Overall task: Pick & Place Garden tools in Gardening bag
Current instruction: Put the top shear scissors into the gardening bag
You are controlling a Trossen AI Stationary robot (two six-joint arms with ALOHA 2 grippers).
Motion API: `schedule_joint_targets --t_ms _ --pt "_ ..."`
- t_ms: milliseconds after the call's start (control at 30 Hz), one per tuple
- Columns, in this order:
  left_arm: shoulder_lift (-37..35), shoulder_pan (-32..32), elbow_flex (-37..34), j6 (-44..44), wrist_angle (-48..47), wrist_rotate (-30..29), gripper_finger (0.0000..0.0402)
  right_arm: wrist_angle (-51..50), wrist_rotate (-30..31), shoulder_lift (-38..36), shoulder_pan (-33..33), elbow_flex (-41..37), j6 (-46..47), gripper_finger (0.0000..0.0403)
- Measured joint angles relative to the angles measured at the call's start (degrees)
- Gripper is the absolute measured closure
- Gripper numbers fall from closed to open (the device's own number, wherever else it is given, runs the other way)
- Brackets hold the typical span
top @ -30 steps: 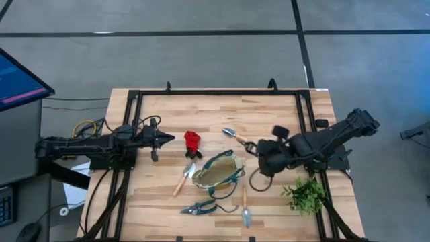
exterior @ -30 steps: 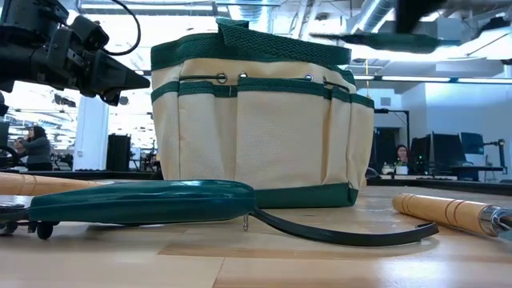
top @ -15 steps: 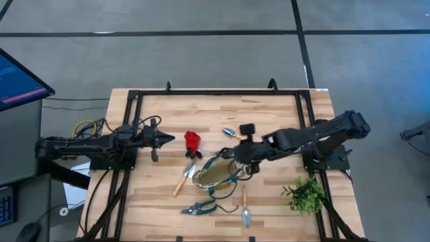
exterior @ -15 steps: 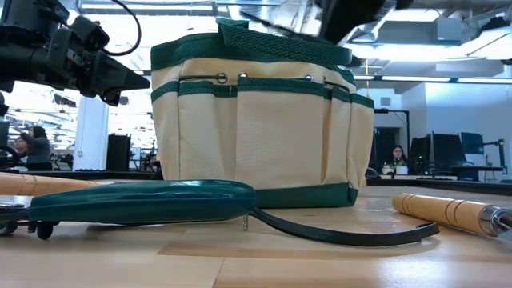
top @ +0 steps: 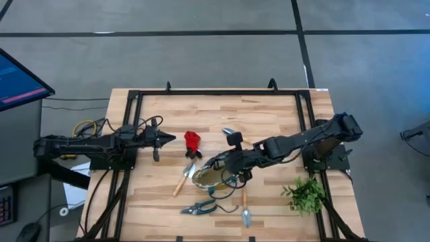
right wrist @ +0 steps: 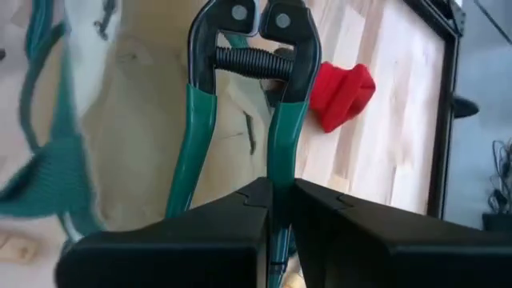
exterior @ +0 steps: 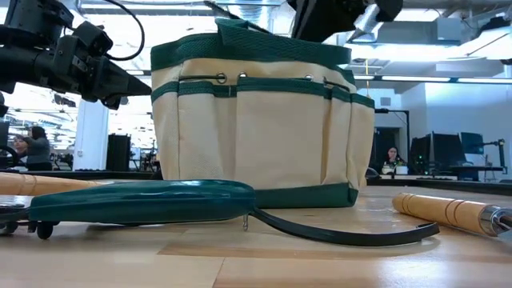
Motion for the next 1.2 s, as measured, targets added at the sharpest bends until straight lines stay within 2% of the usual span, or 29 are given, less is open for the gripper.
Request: schedule_joint_targets --t_ms 233,500,633,767,1033,1200 --pt "0.0 0.0 0.0 -1.3 0.1 -0.2 0.04 8.3 -1.0 0.2 0.6 0.0 -2.5 0.0385" --pt "0.0 0.0 0.0 -1.5 0.5 -0.2 0.04 9.7 -3.2 1.5 0.6 0.0 -0.6 0.0385" --pt "0.0 0.0 0.0 -1.5 0.5 -0.2 0.04 8.8 -7.2 4.7 0.5 0.0 0.1 0.0385" --pt "0.0 0.0 0.0 -1.5 0.6 -0.2 0.04 6.5 -6.1 7.9 0.4 -0.1 0.1 0.0385" --pt "0.0 0.0 0.0 -1.5 0.9 -0.1 0.04 4.6 -9.0 7.7 0.3 -0.1 1.5 0.0385" --pt "0.0 0.0 0.0 -1.4 0.9 0.0 0.04 -0.9 -10.6 7.7 -0.4 -0.1 2.6 0.0385"
